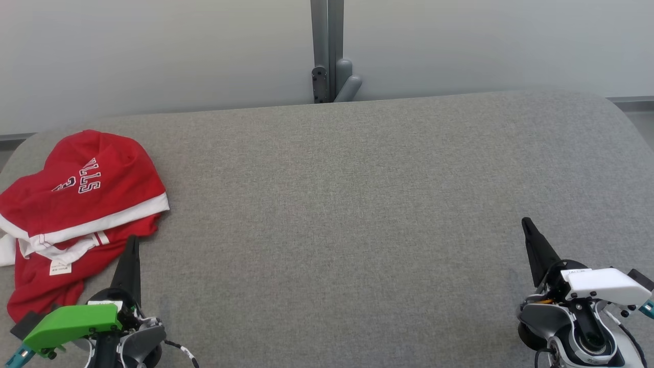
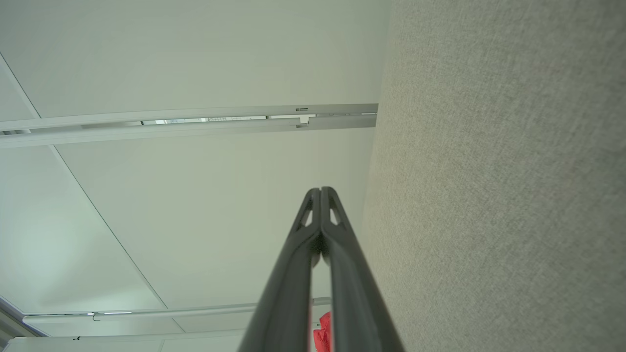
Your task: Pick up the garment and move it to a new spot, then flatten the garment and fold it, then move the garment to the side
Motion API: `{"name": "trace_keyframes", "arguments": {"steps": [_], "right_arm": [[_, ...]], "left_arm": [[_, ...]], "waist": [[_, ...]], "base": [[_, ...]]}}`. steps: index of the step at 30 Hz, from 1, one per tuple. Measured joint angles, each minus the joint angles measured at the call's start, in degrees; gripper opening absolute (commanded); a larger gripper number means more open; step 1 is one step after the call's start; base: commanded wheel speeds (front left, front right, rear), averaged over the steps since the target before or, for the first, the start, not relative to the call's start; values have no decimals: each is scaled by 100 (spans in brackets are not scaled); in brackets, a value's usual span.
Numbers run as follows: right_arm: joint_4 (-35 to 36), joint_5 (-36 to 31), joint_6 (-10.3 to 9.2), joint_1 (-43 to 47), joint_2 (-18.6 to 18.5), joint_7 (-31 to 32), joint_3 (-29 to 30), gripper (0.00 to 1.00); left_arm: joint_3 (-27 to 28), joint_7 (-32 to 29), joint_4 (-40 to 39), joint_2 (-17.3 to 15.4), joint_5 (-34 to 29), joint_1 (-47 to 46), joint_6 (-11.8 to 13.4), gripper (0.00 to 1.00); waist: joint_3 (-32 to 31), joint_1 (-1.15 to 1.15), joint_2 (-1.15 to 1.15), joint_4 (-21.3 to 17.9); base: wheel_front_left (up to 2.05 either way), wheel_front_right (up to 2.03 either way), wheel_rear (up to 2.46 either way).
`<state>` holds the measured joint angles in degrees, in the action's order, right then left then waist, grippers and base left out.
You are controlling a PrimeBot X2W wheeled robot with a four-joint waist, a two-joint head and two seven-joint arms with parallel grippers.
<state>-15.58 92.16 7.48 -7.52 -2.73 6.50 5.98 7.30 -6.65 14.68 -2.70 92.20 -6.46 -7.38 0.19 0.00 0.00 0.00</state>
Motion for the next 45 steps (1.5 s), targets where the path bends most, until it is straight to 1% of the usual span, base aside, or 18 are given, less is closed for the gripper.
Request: {"name": "trace_keyframes", "arguments": {"steps": [42,43,45], "right_arm": [[0,0,0,-1,0,0,0,0],[-30,-2,0,21,10,-1,0,100],[-140,-4,-2,101,38,-1,-4,100]], "left_arm": [[1,0,0,0,0,-1,-1,0],[-2,1,37,7,0,15,1,100],[-5,3,136,24,0,102,3,100]], "waist": [[0,0,0,0],[0,0,0,0],[0,0,0,0]], "base": [[0,0,0],[0,0,0],[0,0,0]]}}
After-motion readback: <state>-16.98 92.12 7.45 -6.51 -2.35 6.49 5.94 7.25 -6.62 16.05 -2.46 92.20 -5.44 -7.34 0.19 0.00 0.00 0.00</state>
